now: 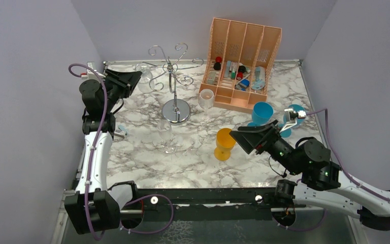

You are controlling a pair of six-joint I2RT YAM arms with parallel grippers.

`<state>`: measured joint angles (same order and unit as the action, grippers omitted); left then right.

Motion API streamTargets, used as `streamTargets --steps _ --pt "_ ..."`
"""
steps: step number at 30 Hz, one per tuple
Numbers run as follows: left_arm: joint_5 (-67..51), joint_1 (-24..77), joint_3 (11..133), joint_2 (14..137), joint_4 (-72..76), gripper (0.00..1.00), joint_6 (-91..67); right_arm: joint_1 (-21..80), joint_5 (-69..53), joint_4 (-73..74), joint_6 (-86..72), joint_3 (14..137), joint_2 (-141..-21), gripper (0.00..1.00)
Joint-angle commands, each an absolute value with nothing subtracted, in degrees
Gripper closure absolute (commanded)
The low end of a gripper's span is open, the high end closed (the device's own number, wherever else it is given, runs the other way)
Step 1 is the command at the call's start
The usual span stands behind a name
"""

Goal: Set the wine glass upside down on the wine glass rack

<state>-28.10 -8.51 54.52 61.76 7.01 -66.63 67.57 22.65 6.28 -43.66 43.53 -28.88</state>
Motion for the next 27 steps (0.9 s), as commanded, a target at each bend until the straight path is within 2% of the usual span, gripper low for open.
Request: streamTargets --steps 1,9,16,27 --pt "-29.4 -8.5 53.5 60.0 5.4 0.65 -64.9 67.8 22.1 7.3 -44.3 43.2 -29.2 0.00" --pt "-29.7 -8.5 54.2 57.5 -0.4 0.54 -60.0 67.8 22.6 11.1 -45.0 44.8 -31.0 0.00" --pt "-27.4 -8.5 54.6 53.4 -9.6 0.41 -53.0 67.8 26.3 20.0 -44.3 49.4 -32.5 0.00" --pt "-25.7 -5.4 52.0 45.8 -25.1 0.39 -40.6 67.8 24.6 29.3 -41.9 54.7 -36.6 0.00"
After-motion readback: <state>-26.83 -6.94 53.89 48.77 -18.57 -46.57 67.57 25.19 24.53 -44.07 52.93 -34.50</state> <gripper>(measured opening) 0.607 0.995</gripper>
